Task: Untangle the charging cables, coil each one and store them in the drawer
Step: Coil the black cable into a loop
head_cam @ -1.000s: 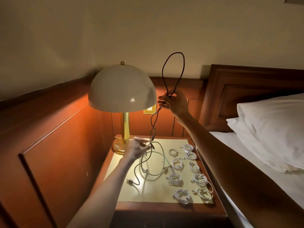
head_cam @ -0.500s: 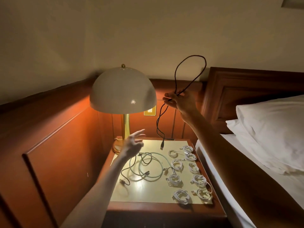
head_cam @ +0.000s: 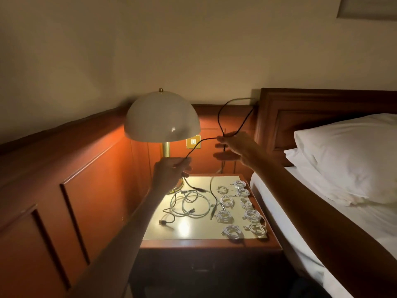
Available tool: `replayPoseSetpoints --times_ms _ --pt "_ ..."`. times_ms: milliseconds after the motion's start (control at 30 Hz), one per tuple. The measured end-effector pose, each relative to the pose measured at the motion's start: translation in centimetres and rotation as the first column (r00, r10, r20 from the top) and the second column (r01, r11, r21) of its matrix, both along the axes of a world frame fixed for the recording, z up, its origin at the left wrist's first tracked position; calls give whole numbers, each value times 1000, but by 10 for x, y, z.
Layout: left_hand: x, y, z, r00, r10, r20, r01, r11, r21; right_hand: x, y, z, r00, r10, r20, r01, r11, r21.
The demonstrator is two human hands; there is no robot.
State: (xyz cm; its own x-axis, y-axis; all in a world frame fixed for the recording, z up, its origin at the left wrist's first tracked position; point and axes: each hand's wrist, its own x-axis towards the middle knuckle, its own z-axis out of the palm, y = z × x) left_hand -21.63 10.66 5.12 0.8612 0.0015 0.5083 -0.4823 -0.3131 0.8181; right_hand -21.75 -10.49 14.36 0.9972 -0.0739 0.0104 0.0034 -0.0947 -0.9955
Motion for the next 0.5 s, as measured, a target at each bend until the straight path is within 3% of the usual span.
replayPoseSetpoints --times_ms 67,133,267,367,400,433,500 --pt "-12 14 12 999 -17 -48 15 999 -45 -17 -10 -10 987 86 -134 -123 948 -294" --pt "-22 28 27 997 -54 -56 50 996 -77 -30 -16 -15 961 174 -216 -256 854 -452" --pt "-38 43 56 995 -93 42 97 990 -102 -56 -13 -11 878 332 -344 -478 623 -619" --pt "-42 47 71 988 14 152 -24 998 64 -73 -12 8 783 391 -483 -612 350 -709" --pt "-43 47 74 981 45 187 -73 987 146 -77 -12 14 766 428 -480 -622 306 -721" --pt "-43 46 76 976 49 213 -97 970 222 -79 -11 20 782 476 -403 -582 325 -746" --pt "-44 40 77 980 -19 198 -47 944 325 -79 -7 24 881 472 -11 -290 522 -802"
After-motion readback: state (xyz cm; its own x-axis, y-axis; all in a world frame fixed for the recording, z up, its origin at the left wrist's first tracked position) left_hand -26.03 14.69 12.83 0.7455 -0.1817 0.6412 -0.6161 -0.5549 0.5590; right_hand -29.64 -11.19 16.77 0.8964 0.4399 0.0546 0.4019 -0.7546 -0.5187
